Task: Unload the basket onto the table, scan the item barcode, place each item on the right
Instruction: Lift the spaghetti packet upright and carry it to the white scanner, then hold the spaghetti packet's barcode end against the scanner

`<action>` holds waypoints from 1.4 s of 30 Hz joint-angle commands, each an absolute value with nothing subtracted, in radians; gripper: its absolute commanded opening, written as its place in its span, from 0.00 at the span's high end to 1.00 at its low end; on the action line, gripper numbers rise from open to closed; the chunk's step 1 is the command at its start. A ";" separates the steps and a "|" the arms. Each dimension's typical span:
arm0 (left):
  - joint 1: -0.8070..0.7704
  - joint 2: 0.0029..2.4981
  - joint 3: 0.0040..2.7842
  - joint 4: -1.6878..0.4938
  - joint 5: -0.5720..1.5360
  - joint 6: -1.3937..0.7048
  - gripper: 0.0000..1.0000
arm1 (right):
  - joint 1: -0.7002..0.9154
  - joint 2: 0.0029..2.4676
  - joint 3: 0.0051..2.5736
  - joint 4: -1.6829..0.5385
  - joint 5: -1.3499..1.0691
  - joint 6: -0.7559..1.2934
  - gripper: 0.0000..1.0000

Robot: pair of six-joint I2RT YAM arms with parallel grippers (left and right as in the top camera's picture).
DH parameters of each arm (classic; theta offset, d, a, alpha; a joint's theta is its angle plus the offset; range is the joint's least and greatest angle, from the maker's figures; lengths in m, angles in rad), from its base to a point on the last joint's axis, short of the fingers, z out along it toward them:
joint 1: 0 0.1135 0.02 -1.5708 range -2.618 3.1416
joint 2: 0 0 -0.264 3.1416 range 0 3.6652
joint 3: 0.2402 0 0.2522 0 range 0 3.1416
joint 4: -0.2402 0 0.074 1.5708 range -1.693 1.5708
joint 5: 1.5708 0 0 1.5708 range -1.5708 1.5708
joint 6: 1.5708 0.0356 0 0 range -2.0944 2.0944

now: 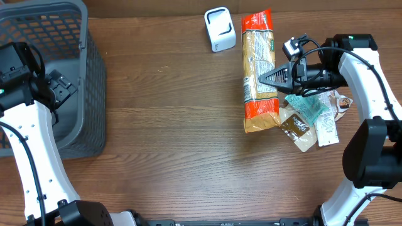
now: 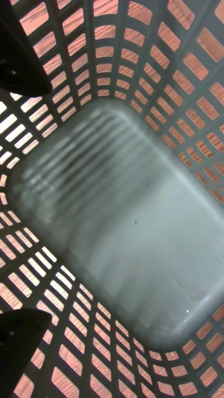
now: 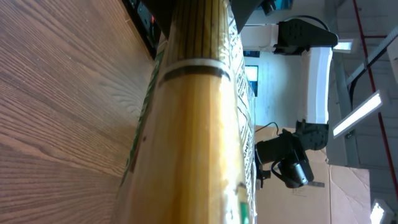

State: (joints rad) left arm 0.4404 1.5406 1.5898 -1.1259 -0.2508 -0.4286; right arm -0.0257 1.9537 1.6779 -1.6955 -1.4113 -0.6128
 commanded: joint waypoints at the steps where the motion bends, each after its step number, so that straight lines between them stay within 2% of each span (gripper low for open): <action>1: 0.438 1.543 1.586 -1.126 -0.242 -0.446 0.00 | -0.029 1.896 1.736 -1.689 -1.570 -0.644 0.97; 6: 0.438 1.543 1.586 -1.126 -0.242 -0.446 0.00 | -0.027 1.896 1.750 -1.649 -1.539 -0.642 0.96; 9: 0.438 1.543 1.586 -1.126 -0.242 -0.446 0.01 | -0.001 1.896 1.794 -1.545 -1.394 -0.522 0.96; 11: 0.438 1.543 1.586 -1.126 -0.242 -0.446 0.00 | 0.038 1.896 1.837 -1.415 -1.187 -0.349 0.96; 12: 0.438 1.543 1.586 -1.126 -0.242 -0.446 0.00 | 0.089 1.896 1.868 -1.307 -0.953 -0.189 0.96; 16: 0.438 1.543 1.586 -1.126 -0.242 -0.446 0.00 | 0.215 1.897 1.886 -1.120 -0.498 -0.053 0.96; 18: 0.438 1.543 1.586 -1.126 -0.242 -0.446 0.01 | 0.264 1.901 1.886 -1.052 -0.334 -0.048 0.96; 21: 0.438 1.543 1.586 -1.126 -0.242 -0.446 0.00 | 0.352 1.918 1.886 -0.919 -0.064 -0.078 0.96; 24: 0.438 1.543 1.586 -1.126 -0.242 -0.446 0.00 | 0.405 1.933 1.886 -0.812 0.037 -0.194 0.96; 29: 0.438 1.543 1.586 -1.126 -0.242 -0.446 0.01 | 0.433 1.963 1.885 -0.619 0.037 -0.473 0.96; 42: 0.438 1.543 1.586 -1.126 -0.242 -0.446 0.00 | 0.431 2.141 1.885 -0.219 0.121 -0.717 0.96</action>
